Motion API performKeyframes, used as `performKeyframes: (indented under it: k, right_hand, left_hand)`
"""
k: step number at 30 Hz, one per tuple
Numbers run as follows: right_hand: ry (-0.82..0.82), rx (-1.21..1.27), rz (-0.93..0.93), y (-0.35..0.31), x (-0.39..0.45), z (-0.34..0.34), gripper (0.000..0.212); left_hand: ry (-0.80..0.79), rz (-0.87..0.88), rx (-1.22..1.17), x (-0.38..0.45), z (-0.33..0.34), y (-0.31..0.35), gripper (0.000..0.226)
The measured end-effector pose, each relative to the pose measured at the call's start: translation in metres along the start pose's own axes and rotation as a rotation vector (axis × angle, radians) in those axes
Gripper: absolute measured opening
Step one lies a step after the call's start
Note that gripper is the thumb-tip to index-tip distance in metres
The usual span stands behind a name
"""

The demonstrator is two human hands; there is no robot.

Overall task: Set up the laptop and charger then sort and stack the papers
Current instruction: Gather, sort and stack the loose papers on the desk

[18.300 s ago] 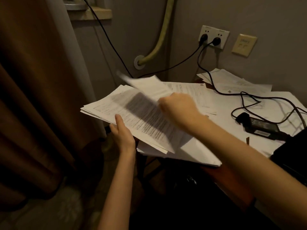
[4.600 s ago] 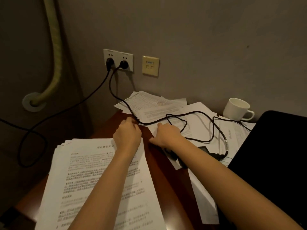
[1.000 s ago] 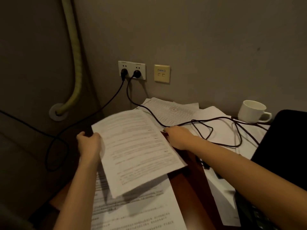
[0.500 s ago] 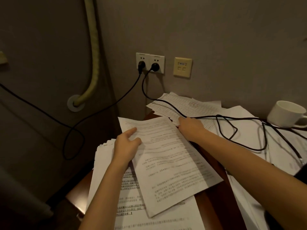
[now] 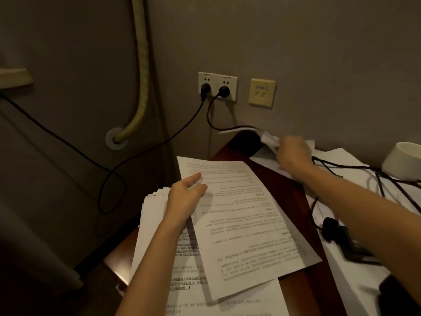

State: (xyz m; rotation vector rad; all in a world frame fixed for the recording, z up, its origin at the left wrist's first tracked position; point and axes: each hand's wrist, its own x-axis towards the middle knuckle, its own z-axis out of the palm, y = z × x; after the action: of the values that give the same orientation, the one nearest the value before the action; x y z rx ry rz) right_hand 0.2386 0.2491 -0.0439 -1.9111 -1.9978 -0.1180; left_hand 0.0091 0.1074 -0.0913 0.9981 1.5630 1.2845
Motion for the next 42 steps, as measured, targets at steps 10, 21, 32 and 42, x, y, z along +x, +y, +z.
performKeyframes:
  k: [10,21,32,42]
  right_hand:
    - [0.338,0.149,-0.342,-0.034,-0.047,-0.069,0.017]
    - [-0.205,1.331,0.213,-0.047,-0.07,-0.103,0.027]
    - [-0.748,1.444,0.588,0.001,-0.087,-0.104,0.024]
    - [-0.51,0.888,0.465,0.002,-0.111,-0.059,0.051]
  left_hand:
    - [0.002,-0.031,-0.164,-0.008,-0.001,0.006,0.036]
    - [0.011,-0.051,-0.321,-0.026,-0.001,0.021,0.056]
    - [-0.22,-0.134,-0.695,-0.042,-0.055,0.029,0.102]
    - [-0.294,-0.205,-0.257,-0.061,-0.049,0.052,0.05]
